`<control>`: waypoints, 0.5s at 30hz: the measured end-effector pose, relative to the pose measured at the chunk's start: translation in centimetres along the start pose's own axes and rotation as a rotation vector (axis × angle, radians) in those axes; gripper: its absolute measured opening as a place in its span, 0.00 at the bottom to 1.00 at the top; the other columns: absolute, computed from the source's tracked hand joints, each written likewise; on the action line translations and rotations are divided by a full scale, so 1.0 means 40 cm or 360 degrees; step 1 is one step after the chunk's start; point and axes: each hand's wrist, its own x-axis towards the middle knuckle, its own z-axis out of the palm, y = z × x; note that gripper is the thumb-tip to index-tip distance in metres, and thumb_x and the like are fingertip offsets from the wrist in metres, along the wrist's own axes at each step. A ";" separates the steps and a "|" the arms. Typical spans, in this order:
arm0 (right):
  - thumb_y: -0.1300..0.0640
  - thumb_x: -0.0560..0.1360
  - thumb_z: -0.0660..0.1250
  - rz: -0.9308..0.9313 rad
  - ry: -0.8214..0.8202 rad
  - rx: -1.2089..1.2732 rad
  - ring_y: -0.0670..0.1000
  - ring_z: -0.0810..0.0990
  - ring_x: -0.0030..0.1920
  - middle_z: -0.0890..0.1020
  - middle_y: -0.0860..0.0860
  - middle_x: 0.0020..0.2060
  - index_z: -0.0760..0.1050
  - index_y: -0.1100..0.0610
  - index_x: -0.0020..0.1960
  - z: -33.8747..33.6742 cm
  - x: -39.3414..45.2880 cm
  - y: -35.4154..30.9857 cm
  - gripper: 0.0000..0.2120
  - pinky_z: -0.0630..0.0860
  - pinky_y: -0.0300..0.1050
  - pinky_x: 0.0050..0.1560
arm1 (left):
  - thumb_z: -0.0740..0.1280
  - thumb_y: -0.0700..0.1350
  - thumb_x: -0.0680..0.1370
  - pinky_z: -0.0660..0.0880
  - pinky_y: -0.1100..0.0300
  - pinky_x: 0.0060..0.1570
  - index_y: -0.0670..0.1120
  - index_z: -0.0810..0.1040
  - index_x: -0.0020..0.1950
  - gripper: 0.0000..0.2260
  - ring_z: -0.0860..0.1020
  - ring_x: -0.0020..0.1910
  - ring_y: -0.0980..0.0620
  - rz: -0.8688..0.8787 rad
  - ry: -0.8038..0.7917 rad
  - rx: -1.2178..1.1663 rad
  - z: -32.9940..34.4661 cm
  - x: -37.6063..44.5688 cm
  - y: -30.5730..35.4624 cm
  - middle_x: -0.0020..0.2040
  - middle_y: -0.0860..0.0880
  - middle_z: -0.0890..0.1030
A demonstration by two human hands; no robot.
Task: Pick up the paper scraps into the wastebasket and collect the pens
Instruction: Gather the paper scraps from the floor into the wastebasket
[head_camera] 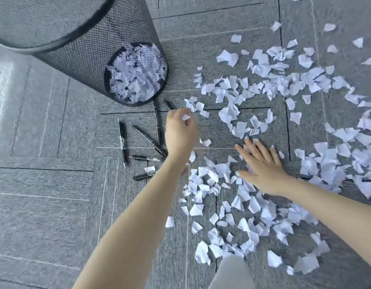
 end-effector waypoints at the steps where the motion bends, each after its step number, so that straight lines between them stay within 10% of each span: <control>1: 0.41 0.78 0.50 -0.0011 -0.0013 0.0012 0.47 0.26 0.68 0.27 0.45 0.69 0.27 0.42 0.69 -0.003 -0.001 0.000 0.33 0.27 0.53 0.66 | 0.63 0.48 0.77 0.73 0.64 0.45 0.47 0.71 0.65 0.17 0.76 0.51 0.55 -0.0011 0.0002 0.0151 -0.002 0.031 -0.010 0.65 0.47 0.70; 3: 0.41 0.78 0.50 -0.0018 -0.0053 0.0040 0.47 0.27 0.70 0.27 0.43 0.69 0.29 0.42 0.71 -0.009 -0.003 0.001 0.33 0.27 0.52 0.67 | 0.65 0.47 0.76 0.71 0.54 0.57 0.46 0.69 0.67 0.20 0.69 0.63 0.47 -0.0041 -0.0147 0.0482 0.004 0.071 -0.041 0.67 0.45 0.67; 9: 0.41 0.78 0.50 -0.0009 -0.0098 0.0002 0.49 0.26 0.70 0.25 0.44 0.68 0.27 0.42 0.70 -0.013 -0.001 0.003 0.34 0.26 0.54 0.66 | 0.61 0.41 0.78 0.75 0.50 0.47 0.40 0.79 0.49 0.08 0.75 0.51 0.44 0.0226 -0.0095 0.0690 0.021 0.052 -0.067 0.55 0.44 0.77; 15: 0.41 0.77 0.52 -0.0008 -0.0036 -0.0011 0.49 0.27 0.71 0.27 0.45 0.70 0.29 0.43 0.71 -0.004 -0.003 0.002 0.35 0.28 0.55 0.68 | 0.60 0.56 0.77 0.56 0.50 0.67 0.53 0.75 0.63 0.17 0.66 0.66 0.50 0.0564 -0.0182 0.0489 0.064 -0.081 -0.020 0.68 0.51 0.70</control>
